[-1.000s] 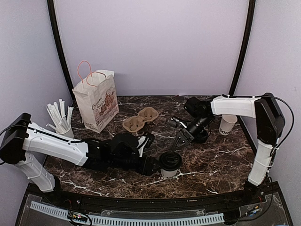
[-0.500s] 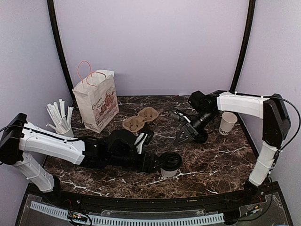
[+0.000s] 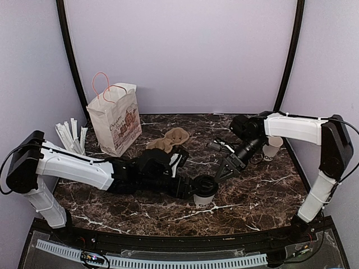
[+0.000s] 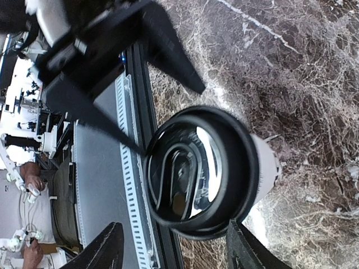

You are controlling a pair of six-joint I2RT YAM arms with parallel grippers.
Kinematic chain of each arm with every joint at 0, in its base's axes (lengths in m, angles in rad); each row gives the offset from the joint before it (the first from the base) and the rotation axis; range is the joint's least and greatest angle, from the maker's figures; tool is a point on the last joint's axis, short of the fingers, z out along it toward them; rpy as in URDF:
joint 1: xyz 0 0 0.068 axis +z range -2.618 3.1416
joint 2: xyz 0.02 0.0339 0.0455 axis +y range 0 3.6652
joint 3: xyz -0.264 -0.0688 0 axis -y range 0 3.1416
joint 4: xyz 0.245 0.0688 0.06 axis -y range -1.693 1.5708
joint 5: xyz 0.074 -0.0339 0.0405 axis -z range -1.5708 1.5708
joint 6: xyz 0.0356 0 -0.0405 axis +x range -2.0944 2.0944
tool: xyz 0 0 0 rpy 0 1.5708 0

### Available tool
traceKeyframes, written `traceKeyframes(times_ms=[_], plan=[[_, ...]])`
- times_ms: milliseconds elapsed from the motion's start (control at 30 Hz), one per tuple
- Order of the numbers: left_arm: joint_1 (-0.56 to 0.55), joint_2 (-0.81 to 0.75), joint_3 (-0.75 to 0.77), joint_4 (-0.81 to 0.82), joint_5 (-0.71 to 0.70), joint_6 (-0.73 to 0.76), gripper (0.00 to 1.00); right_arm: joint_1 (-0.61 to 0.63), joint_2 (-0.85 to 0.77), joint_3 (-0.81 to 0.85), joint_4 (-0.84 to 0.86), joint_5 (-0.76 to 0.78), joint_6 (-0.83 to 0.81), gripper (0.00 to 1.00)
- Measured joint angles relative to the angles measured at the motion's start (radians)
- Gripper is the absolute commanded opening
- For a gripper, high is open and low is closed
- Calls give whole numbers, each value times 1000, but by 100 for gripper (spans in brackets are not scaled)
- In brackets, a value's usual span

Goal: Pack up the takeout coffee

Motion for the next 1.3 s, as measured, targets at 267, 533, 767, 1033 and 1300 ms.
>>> traceKeyframes(times_ms=[267,533,767,1033,1300], plan=[[73,34,83,-42,34,116,69,35,-51,-54,-39,-11,-58,62],[79,42,113,-48,29,126,69,51,-70,-65,-87,-6,-97,59],[79,-130,-44,-27,0,11,67,10,-76,-62,-70,19,-72,56],[82,-130,-72,19,16,-35,64,4,-75,-68,34,124,20,56],[82,-58,-49,72,76,-73,68,4,-72,-52,73,182,66,55]])
